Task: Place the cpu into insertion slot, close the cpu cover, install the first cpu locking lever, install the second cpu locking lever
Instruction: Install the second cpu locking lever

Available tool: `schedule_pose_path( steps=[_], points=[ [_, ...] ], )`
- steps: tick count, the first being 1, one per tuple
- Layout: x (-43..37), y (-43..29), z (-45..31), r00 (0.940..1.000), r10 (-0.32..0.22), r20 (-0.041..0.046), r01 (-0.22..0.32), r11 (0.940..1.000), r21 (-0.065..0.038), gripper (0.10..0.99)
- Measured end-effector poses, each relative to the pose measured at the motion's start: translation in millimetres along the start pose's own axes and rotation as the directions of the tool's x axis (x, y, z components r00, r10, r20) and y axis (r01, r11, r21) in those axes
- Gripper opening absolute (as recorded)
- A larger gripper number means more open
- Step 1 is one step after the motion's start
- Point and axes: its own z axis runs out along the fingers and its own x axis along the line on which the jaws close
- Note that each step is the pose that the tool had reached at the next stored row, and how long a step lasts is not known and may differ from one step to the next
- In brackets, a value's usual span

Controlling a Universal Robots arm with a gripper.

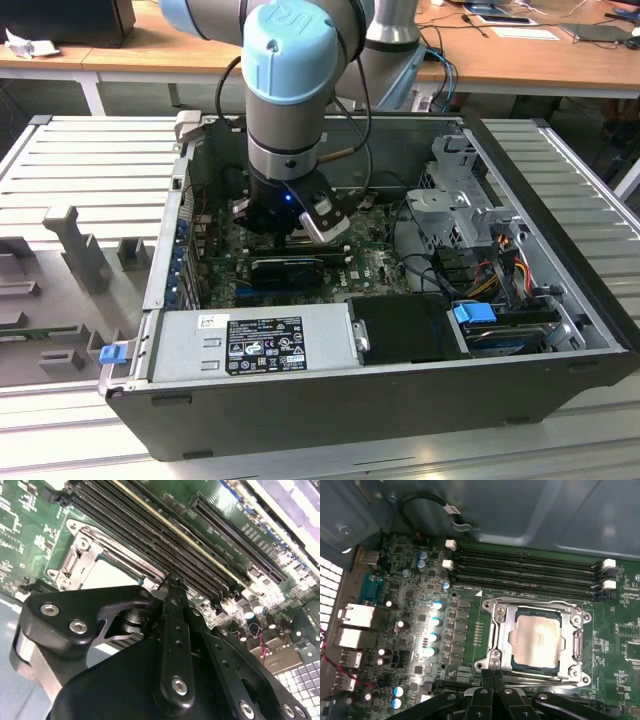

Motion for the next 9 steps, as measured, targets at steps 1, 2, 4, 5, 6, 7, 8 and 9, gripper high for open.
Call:
schedule_pose_path(
  steps=[1,2,4,5,6,7,8,9],
  points=[
    [0.8,-0.6,0.2,1.0000,0.000,0.0006,0.000,1.0000,-0.005,0.106],
    [1.5,-0.8,0.5,1.0000,0.000,0.0009,0.000,1.0000,-0.008,0.106],
    [2.5,-1.2,1.9,1.0000,-0.001,0.0020,0.001,0.9998,-0.018,0.106],
    [2.6,-1.5,2.6,1.0000,-0.001,0.0026,0.001,0.9998,-0.022,0.106],
    [2.7,-1.7,3.3,1.0000,-0.001,0.0033,0.001,0.9996,-0.027,0.106],
    [2.9,-1.8,3.7,1.0000,-0.001,0.0036,0.001,0.9996,-0.030,0.106],
    [3.0,-1.9,4.4,1.0000,-0.001,0.0039,0.001,0.9995,-0.032,0.106],
    [3.1,-2.1,5.0,1.0000,-0.001,0.0041,0.001,0.9994,-0.034,0.106]
  ],
)
